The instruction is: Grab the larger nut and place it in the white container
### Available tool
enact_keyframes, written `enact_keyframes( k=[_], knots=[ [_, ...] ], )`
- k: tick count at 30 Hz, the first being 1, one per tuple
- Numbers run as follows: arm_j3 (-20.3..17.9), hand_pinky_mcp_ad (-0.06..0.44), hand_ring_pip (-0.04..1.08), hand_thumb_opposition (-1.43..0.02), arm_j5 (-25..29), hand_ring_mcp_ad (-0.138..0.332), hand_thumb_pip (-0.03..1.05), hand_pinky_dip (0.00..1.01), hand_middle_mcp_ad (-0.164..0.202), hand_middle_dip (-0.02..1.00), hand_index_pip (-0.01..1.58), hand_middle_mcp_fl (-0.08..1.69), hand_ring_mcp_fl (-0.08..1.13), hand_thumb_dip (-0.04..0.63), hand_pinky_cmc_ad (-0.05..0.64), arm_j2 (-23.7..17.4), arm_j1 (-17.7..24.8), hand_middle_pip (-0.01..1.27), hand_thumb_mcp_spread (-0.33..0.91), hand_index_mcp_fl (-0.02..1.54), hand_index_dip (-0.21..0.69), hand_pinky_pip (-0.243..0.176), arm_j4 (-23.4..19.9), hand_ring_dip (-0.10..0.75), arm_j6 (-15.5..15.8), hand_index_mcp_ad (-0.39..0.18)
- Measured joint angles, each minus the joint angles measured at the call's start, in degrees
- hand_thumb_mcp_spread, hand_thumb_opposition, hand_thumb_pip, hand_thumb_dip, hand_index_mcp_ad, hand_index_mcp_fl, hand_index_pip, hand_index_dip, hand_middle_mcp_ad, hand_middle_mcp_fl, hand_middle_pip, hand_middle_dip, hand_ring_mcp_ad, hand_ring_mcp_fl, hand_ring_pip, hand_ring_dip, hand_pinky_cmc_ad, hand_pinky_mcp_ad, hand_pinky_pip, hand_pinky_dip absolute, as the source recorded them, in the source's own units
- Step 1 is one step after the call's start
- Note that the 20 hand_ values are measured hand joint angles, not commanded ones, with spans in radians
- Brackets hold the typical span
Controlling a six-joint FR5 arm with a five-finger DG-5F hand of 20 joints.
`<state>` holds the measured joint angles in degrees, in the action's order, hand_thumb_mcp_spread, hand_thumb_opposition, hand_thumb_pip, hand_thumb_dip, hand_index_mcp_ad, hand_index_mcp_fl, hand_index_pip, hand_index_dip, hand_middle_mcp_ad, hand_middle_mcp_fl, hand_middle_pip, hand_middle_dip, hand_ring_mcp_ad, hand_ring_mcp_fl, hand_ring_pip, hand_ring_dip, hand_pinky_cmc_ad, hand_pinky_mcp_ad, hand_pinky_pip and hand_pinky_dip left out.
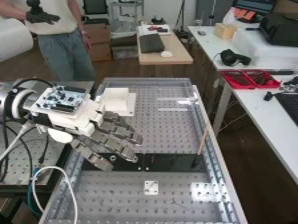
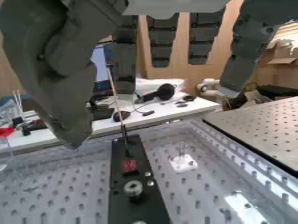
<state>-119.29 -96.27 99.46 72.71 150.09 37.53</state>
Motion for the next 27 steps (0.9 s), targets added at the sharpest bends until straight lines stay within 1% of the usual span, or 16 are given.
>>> enact_keyframes(
  k=[2,6,7,9,10,12,15,17,19,20,22,24,25,26,27],
  knots=[
    [-0.5,0.377,0.10,-0.87,-0.3,0.180,0.72,0.75,0.058,0.25,1.09,0.01,0.00,0.145,0.424,1.1,-0.1,0.14,0.23,0.04,-0.103,-0.089,-1.1,0.188,0.2,-0.120],
    [-1.6,0.379,0.10,-0.88,-0.9,0.180,0.72,0.75,0.061,0.25,1.22,0.01,0.00,0.145,0.424,3.3,-0.5,0.14,0.25,0.03,-0.093,-0.093,-3.5,0.188,0.7,-0.122],
    [-1.8,0.379,0.10,-0.87,-1.0,0.180,0.72,0.75,0.061,0.25,1.23,0.00,0.00,0.145,0.424,3.8,-0.6,0.14,0.25,0.03,-0.101,-0.093,-4.1,0.188,0.8,-0.122],
    [-2.1,0.379,0.10,-0.87,-1.1,0.180,0.72,0.75,0.061,0.25,1.30,0.00,0.00,0.145,0.424,4.5,-0.7,0.14,0.27,0.03,-0.070,-0.089,-5.2,0.188,0.9,-0.122],
    [-2.4,0.375,0.10,-0.88,-1.2,0.180,0.72,0.74,0.061,0.25,1.34,0.01,0.00,0.145,0.424,5.0,-0.8,0.14,0.27,0.03,-0.056,-0.089,-6.1,0.188,1.1,-0.122],
    [-2.7,0.375,0.10,-0.88,-1.4,0.180,0.72,0.73,0.061,0.25,1.38,0.00,0.00,0.145,0.424,5.5,-1.0,0.14,0.27,0.02,-0.056,-0.093,-7.4,0.188,1.4,-0.122],
    [-3.2,0.365,0.11,-0.88,-2.0,0.182,0.72,0.73,0.061,0.25,1.46,0.01,0.00,0.145,0.424,6.4,-1.1,0.14,0.27,0.02,-0.019,-0.093,-9.5,0.188,2.3,-0.129],
    [-3.6,0.361,0.10,-0.88,-2.3,0.178,0.72,0.73,0.059,0.25,1.48,0.00,0.01,0.145,0.421,6.7,-1.1,0.14,0.26,0.02,0.003,-0.093,-10.8,0.188,3.0,-0.138],
    [-4.3,0.358,0.13,-0.89,-2.7,0.182,0.72,0.73,0.059,0.25,1.49,0.00,0.01,0.145,0.421,7.1,-1.1,0.14,0.28,0.02,0.000,-0.089,-13.2,0.188,4.1,-0.138],
    [-4.5,0.358,0.13,-0.89,-2.8,0.182,0.72,0.73,0.059,0.25,1.51,0.01,0.01,0.145,0.421,7.1,-1.0,0.14,0.28,0.02,0.019,-0.089,-13.8,0.188,4.4,-0.138],
    [-5.3,0.360,0.13,-0.89,-3.2,0.182,0.72,0.73,0.063,0.25,1.53,0.00,0.01,0.145,0.421,7.6,-0.8,0.14,0.28,0.02,0.033,-0.093,-16.1,0.185,5.9,-0.138],
    [-5.7,0.360,0.17,-0.89,-3.5,0.182,0.74,0.73,0.059,0.25,1.54,0.00,0.01,0.159,0.421,8.1,-0.6,0.14,0.28,0.02,0.035,-0.089,-16.9,0.185,6.8,-0.138],
    [-5.8,0.360,0.17,-0.89,-3.6,0.182,0.76,0.73,0.059,0.25,1.54,0.00,0.01,0.157,0.421,8.4,-0.5,0.14,0.28,0.02,0.035,-0.093,-17.2,0.185,7.2,-0.138],
    [-5.9,0.360,0.19,-0.89,-3.7,0.182,0.78,0.74,0.059,0.24,1.54,0.00,0.00,0.157,0.419,8.6,-0.5,0.14,0.28,0.02,0.035,-0.089,-17.3,0.185,7.4,-0.138],
    [-5.9,0.360,0.18,-0.89,-3.8,0.183,0.79,0.75,0.059,0.23,1.54,0.01,0.00,0.157,0.419,8.8,-0.4,0.13,0.28,0.02,0.035,-0.089,-17.6,0.180,7.7,-0.138]
  ],
)
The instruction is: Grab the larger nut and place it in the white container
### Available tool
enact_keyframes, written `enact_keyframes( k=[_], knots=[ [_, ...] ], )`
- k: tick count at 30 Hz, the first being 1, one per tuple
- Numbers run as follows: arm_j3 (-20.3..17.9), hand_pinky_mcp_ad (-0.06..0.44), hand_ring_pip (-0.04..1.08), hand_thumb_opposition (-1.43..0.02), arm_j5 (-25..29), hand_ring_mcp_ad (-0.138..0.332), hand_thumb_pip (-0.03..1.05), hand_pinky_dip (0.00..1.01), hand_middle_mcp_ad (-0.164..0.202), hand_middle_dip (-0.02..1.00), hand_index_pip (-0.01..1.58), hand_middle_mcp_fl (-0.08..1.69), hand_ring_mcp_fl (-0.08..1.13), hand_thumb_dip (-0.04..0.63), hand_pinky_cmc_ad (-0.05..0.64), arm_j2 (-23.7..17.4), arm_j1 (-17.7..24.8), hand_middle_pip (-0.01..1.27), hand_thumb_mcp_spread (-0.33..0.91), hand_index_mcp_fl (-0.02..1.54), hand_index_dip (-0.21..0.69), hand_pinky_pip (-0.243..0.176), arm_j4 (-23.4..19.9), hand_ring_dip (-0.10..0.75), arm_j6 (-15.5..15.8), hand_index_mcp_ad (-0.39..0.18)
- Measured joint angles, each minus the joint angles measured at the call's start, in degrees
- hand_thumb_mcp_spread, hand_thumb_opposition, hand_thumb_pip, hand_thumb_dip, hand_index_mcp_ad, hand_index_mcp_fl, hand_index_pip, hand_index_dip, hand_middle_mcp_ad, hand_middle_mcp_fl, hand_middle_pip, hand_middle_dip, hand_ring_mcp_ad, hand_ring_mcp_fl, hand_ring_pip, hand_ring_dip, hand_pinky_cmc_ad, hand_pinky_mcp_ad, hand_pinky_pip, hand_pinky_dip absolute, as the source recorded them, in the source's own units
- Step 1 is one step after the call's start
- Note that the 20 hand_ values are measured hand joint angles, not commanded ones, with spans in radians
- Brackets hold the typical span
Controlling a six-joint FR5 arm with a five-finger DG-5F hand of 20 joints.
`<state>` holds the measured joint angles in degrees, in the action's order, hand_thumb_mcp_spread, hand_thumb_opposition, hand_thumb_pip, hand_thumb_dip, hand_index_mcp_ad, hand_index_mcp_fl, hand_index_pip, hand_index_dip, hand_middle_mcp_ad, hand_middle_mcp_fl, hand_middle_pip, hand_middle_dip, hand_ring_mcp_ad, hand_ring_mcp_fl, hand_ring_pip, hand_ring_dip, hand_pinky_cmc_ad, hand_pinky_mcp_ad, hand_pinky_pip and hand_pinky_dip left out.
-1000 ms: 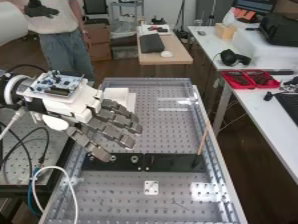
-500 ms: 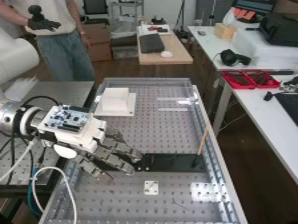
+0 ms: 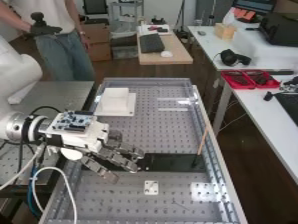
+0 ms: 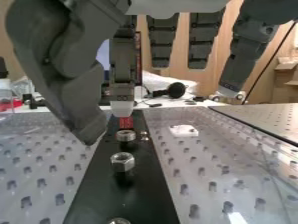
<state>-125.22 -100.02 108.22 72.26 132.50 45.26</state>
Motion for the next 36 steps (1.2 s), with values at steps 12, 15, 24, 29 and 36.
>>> enact_keyframes(
  k=[12,15,24,29,36],
  knots=[
    [-0.3,0.344,0.23,-0.89,-0.4,0.176,0.80,0.80,0.054,0.19,1.56,0.00,0.00,0.175,0.410,1.2,-0.4,0.13,0.28,0.02,0.044,-0.089,-1.6,0.136,3.1,-0.145],
    [-0.2,0.344,0.25,-0.89,-0.1,0.176,0.80,0.81,0.052,0.19,1.56,0.00,0.00,0.175,0.401,1.6,-0.5,0.13,0.28,0.02,0.047,-0.089,-1.5,0.136,3.1,-0.145],
    [1.5,0.346,0.26,-0.89,-0.4,0.176,0.81,0.84,0.054,0.17,1.56,0.00,0.00,0.188,0.400,3.2,-1.0,0.13,0.28,0.02,0.096,-0.089,-0.7,0.105,3.2,-0.140],
    [1.5,0.335,0.26,-0.89,-0.3,0.173,0.81,0.84,0.054,0.17,1.56,0.00,0.00,0.188,0.400,3.0,-1.0,0.13,0.28,0.02,0.131,-0.089,0.3,0.105,3.1,-0.140],
    [0.6,0.326,0.26,-0.89,0.0,0.171,0.81,0.84,0.054,0.17,1.56,0.00,0.00,0.188,0.400,2.3,-0.8,0.12,0.28,0.02,0.176,-0.089,0.2,0.105,2.4,-0.140]
  ],
)
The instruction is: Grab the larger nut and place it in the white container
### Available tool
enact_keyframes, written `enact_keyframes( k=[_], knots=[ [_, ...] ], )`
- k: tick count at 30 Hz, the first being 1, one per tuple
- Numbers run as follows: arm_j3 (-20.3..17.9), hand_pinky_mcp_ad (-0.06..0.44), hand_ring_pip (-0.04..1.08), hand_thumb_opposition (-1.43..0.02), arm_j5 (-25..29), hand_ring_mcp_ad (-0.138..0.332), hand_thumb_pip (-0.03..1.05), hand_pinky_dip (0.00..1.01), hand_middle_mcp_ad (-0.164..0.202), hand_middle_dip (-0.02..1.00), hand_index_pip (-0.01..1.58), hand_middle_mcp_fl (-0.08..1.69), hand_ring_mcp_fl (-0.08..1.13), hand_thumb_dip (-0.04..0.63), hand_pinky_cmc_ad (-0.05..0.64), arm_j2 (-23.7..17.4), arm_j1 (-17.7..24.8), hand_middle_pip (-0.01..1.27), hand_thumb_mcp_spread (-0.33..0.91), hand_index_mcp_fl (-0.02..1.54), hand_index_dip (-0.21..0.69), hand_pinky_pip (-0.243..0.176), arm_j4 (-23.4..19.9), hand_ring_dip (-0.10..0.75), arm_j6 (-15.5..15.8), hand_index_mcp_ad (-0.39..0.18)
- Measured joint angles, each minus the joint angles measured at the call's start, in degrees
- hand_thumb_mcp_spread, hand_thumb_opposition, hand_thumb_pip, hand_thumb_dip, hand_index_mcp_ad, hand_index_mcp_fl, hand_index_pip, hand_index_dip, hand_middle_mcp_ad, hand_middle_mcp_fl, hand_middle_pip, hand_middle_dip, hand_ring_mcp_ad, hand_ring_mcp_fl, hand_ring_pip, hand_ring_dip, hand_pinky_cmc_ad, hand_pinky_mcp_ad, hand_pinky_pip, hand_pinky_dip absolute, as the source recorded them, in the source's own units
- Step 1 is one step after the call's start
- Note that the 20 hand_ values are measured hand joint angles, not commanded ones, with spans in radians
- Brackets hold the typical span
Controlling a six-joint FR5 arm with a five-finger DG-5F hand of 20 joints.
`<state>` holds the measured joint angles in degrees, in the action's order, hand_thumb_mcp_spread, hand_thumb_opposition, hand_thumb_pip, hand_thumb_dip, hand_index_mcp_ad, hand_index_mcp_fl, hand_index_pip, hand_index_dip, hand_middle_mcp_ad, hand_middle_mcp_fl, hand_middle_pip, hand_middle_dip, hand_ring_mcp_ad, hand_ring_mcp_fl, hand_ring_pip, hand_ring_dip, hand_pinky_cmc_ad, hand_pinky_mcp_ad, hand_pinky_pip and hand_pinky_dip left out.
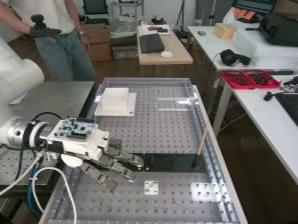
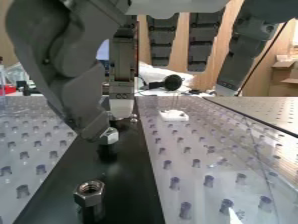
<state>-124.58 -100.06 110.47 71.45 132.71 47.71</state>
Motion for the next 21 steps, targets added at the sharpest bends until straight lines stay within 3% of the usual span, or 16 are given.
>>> enact_keyframes(
  k=[21],
  knots=[
    [-1.1,0.326,0.25,-0.88,0.6,0.164,0.81,0.84,0.052,0.17,1.56,0.00,0.00,0.188,0.387,1.3,0.0,0.11,0.29,0.02,0.206,-0.089,-3.7,0.105,0.2,-0.141]
  ],
)
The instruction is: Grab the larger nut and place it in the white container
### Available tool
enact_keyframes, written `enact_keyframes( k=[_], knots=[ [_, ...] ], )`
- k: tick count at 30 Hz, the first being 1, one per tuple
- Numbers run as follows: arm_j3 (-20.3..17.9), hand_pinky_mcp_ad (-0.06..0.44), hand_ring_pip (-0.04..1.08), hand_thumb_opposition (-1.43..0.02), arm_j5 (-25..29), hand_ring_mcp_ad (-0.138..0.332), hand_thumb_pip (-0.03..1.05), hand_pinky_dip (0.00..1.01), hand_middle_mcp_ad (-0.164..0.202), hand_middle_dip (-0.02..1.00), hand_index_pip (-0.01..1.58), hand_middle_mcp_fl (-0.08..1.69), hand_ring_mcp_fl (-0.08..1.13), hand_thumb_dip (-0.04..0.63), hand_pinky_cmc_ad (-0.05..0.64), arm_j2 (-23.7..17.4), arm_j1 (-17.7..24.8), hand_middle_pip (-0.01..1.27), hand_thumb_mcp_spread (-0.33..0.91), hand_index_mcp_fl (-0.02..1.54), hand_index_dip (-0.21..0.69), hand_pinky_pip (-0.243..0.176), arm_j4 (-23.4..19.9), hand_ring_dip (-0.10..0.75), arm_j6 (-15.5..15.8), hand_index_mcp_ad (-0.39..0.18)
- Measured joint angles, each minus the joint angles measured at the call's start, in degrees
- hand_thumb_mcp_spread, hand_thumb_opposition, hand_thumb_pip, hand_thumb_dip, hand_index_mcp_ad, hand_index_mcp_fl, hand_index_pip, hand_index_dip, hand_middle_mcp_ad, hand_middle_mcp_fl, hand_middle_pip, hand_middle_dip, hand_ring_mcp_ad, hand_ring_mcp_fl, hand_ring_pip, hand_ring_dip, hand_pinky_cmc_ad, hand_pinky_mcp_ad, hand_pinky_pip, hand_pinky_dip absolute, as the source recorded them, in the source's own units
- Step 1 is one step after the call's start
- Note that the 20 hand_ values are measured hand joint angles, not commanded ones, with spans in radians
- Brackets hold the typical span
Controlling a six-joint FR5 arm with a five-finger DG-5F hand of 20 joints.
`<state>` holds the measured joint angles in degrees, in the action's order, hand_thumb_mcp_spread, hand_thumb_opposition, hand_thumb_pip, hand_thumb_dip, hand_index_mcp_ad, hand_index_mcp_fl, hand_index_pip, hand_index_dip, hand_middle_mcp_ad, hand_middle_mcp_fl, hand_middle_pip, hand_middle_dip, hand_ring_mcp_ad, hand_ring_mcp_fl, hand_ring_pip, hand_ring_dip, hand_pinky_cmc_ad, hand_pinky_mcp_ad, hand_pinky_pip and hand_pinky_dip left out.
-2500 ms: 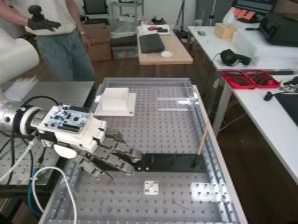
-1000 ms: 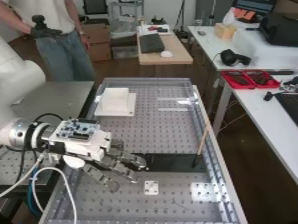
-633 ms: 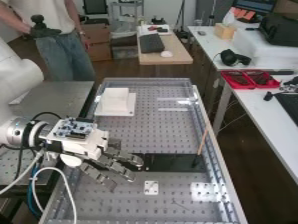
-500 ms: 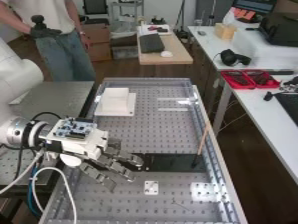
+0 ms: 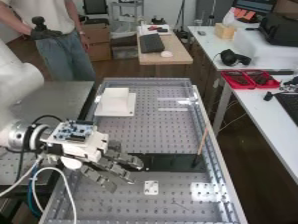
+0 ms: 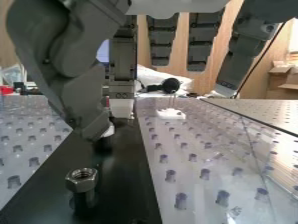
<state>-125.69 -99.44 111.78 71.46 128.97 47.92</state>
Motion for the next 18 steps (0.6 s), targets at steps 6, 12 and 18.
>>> enact_keyframes(
  k=[6,12,18],
  knots=[
    [0.5,0.309,0.25,-0.88,-0.1,0.164,0.81,0.84,0.056,0.17,1.55,0.00,0.00,0.188,0.384,0.3,-0.1,0.11,0.29,0.02,0.206,-0.089,0.7,0.105,-0.1,-0.141],
    [1.3,0.309,0.25,-0.88,-0.8,0.164,0.81,0.84,0.052,0.17,1.55,0.00,0.00,0.188,0.379,0.3,-0.4,0.11,0.29,0.02,0.206,-0.089,1.9,0.105,0.1,-0.140],
    [2.0,0.309,0.25,-0.88,-2.0,0.164,0.81,0.84,0.052,0.17,1.55,0.00,0.00,0.188,0.379,0.7,-0.6,0.11,0.31,0.02,0.206,-0.089,3.0,0.105,0.3,-0.143]
  ],
)
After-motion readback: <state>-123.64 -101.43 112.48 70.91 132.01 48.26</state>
